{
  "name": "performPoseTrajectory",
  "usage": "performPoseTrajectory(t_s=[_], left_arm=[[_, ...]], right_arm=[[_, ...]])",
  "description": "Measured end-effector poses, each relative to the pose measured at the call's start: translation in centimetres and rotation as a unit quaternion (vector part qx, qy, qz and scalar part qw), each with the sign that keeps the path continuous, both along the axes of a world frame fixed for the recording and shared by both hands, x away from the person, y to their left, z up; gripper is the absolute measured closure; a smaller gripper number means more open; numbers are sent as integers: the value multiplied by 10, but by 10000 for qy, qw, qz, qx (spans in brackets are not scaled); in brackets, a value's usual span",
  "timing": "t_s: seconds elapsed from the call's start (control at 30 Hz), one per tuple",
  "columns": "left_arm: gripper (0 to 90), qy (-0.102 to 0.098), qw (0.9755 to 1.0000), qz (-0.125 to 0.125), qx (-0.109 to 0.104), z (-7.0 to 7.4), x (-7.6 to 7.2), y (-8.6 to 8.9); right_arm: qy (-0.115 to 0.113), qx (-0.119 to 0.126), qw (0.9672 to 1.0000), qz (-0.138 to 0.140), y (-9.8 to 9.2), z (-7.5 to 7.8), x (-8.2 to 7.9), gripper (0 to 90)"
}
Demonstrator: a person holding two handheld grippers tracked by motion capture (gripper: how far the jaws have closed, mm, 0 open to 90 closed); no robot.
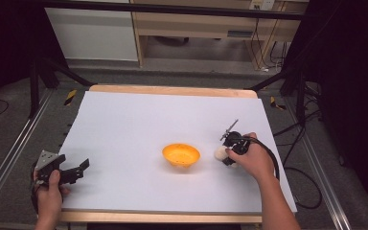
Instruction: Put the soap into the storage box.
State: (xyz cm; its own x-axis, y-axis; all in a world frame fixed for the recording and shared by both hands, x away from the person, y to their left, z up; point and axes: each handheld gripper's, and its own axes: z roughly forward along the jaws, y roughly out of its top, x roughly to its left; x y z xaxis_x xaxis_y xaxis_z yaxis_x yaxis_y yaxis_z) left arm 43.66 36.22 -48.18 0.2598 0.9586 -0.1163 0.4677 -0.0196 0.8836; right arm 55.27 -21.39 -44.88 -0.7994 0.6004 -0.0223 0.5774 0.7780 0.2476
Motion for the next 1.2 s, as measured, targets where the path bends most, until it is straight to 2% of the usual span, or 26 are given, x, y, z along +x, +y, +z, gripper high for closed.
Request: performPoseTrajectory(t_s=[0.17, 0.27, 0.33, 0.5, 0.53, 0.7, 0.9, 1.0, 1.03, 1.07, 1.13, 1.2], left_arm=[[9, -2, 10000, 1, -4, 0, 0, 0], [8, -1, 10000, 10, -11, 0, 0, 0], [8, 0, 10000, 5, -6, 0, 0, 0], [8, 2, 10000, 4, -6, 0, 0, 0], [8, 3, 10000, 0, -3, 0, 0, 0], [8, 1, 10000, 0, 2, 0, 0, 0], [8, 2, 10000, 1, 5, 0, 0, 0], [8, 3, 10000, -1, 3, 0, 0, 0], [8, 5, 10000, -1, 0, 0, 0, 0], [8, 5, 10000, 0, -2, 0, 0, 0], [8, 5, 10000, -1, -2, 0, 0, 0], [8, 3, 10000, -1, -8, 0, 0, 0]], right_arm=[[48, -2, 10000, 6, 1, 0, -1, 468], [94, 111, 9997, 180, -2, 1, -2, 471], [91, 121, 9995, 261, -2, 2, -3, 472], [57, 228, 9995, 233, -3, 5, -5, 475], [36, 247, 9990, 373, -4, 6, -6, 477], [15, 279, 9988, 404, -2, 11, -9, 483], [9, 94, 9978, 651, 4, 14, -11, 485], [47, 50, 9982, 597, 6, 12, -10, 486], [33, -1, 9978, 658, 6, 11, -9, 488], [88, -100, 9984, 558, 9, 10, -10, 489], [121, -247, 9971, 708, 11, 3, -8, 492], [114, -195, 9974, 679, 12, 3, -7, 492]])
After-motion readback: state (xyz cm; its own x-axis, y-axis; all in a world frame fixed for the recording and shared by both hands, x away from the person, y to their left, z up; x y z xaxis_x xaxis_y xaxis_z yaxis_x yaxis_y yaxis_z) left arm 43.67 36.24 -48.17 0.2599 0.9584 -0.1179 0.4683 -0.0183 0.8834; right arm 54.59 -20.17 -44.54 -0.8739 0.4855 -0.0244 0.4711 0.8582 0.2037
